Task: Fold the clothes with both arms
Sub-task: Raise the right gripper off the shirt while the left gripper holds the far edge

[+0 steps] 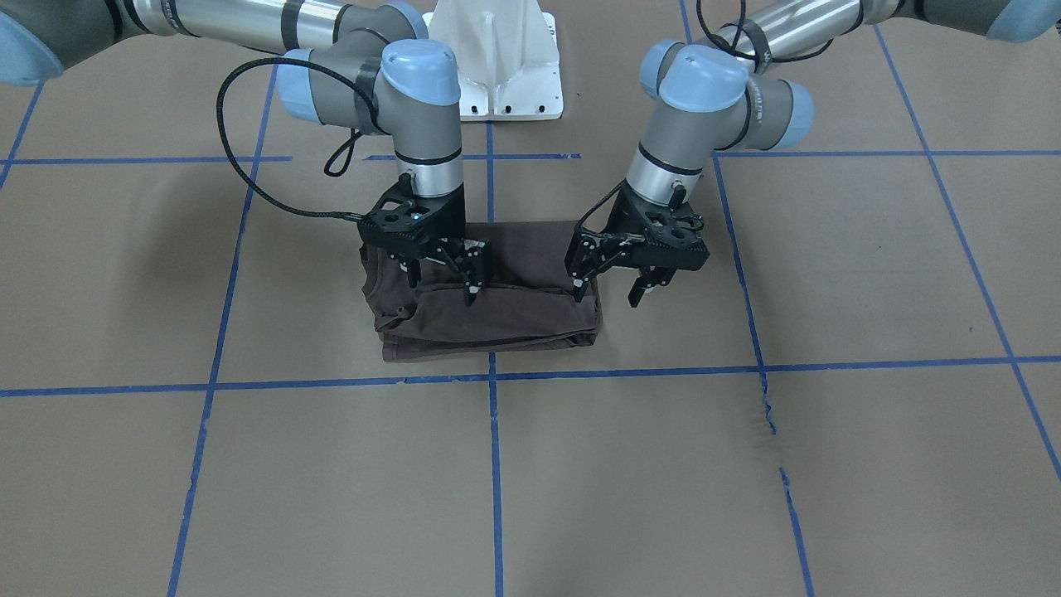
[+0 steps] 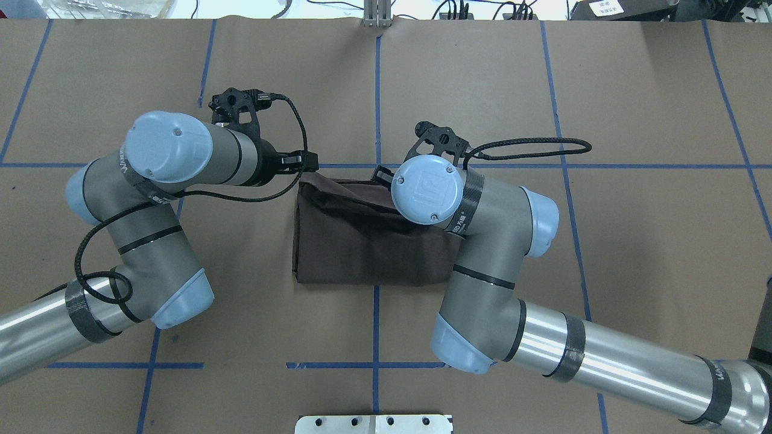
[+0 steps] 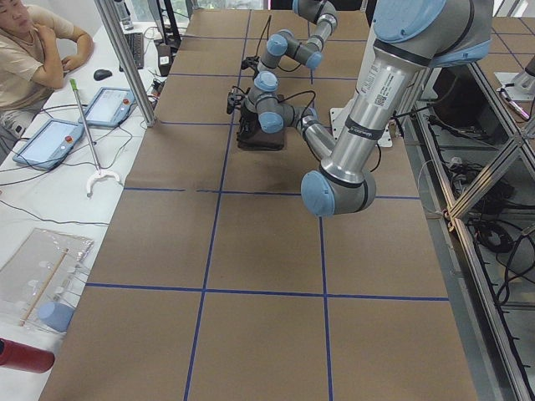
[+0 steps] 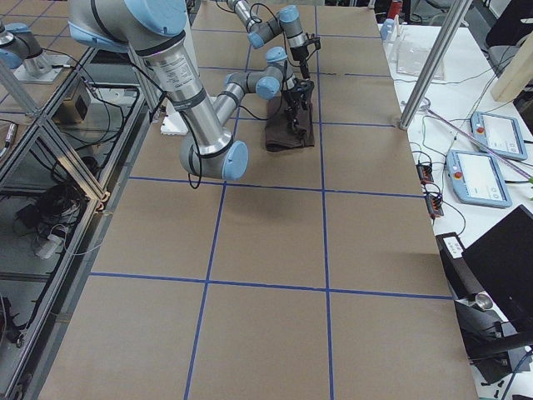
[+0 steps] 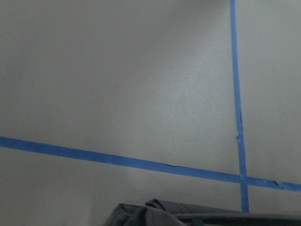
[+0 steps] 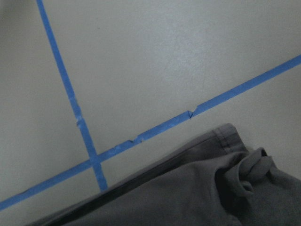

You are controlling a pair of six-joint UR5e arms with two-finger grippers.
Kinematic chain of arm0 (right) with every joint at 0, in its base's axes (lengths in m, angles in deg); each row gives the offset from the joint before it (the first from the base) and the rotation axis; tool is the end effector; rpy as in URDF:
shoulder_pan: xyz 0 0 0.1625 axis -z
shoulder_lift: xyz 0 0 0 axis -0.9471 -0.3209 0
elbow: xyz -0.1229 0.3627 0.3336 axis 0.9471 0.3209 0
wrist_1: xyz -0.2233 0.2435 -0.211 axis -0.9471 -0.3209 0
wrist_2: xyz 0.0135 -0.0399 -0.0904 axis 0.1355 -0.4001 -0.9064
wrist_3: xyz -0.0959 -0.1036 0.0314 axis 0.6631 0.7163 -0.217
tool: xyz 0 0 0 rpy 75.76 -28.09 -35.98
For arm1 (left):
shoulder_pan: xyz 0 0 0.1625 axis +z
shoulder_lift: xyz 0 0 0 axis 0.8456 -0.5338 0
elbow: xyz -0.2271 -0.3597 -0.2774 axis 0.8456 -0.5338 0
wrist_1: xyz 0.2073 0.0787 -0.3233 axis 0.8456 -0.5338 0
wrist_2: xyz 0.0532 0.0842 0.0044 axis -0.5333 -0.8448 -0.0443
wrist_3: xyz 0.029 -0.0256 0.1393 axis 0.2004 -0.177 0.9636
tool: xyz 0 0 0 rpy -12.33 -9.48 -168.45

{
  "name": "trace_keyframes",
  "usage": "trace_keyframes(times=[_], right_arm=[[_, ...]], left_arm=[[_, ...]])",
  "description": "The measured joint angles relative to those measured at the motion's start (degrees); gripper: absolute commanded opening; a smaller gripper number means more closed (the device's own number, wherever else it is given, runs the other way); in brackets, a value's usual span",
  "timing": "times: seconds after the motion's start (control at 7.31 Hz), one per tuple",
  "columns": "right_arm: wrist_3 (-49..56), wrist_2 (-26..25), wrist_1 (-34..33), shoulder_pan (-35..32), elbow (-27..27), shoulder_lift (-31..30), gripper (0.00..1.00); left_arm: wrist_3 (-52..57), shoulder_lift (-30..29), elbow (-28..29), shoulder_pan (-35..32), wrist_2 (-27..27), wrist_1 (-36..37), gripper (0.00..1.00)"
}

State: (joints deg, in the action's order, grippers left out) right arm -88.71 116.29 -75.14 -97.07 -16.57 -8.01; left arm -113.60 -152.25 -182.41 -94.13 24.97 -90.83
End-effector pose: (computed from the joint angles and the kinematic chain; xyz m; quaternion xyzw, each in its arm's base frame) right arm -0.6341 -0.4674 0.3137 0.1075 -0.3971 0.2636 0.8725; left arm 0.5133 -0.5138 0.3657 0.1775 0.4943 -0.0862 0.8466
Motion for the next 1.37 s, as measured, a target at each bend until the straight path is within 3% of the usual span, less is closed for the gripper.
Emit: trace_keyframes(times=[0.68,1.37], right_arm=[[16.6,-5.0,-0.1,5.6,2.3,0.0,1.0],[20.6,-6.2,0.8,1.7,8.2,1.2,1.0]], left_arm=[[0.1,0.6,-0.6,-0.4,0.7,0.0,1.0],[0.1,0.6,-0.8,-0.4,0.7,0.0,1.0]])
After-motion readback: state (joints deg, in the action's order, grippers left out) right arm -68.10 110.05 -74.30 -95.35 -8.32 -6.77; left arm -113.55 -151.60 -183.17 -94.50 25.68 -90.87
